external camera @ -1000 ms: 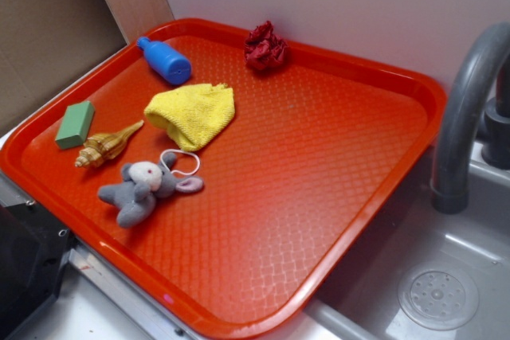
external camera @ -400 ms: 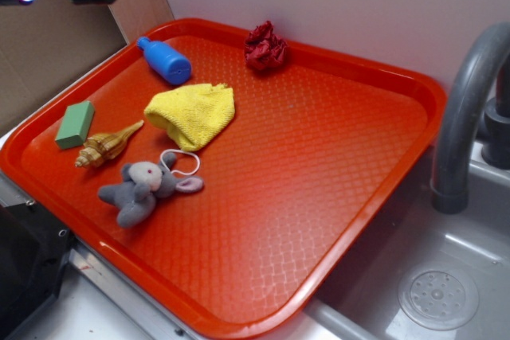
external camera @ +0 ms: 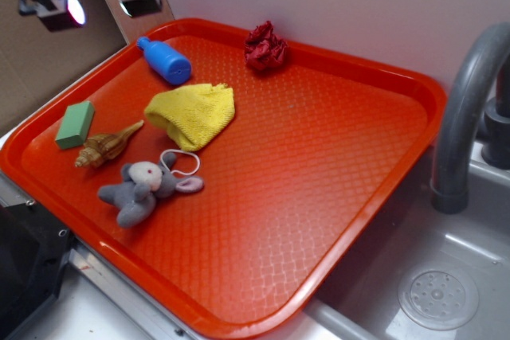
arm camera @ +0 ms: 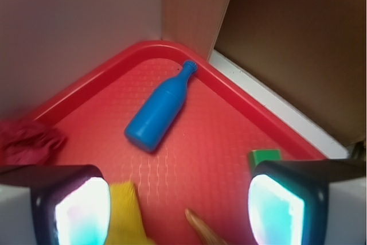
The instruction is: Grab the blue bottle.
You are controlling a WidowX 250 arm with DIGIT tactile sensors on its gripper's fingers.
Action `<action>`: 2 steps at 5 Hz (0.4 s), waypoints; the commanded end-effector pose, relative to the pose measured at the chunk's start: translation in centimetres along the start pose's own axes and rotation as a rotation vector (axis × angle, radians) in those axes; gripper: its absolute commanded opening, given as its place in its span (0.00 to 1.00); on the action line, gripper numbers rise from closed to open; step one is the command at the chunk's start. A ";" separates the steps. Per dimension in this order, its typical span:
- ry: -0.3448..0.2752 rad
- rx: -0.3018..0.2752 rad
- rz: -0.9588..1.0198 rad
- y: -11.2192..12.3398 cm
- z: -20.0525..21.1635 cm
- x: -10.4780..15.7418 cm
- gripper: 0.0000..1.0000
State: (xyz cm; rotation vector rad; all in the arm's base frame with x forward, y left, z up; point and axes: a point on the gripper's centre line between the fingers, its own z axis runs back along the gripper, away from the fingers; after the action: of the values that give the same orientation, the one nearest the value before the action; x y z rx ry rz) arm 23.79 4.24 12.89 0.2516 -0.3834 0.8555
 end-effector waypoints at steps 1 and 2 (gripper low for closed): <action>0.010 -0.005 0.134 -0.9 -4.9 3.6 1.00; 0.042 0.013 0.161 -1.7 -8.0 4.8 1.00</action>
State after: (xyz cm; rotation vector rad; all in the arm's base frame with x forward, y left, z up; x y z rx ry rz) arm 29.71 7.61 5.61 0.2334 -0.3036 0.9842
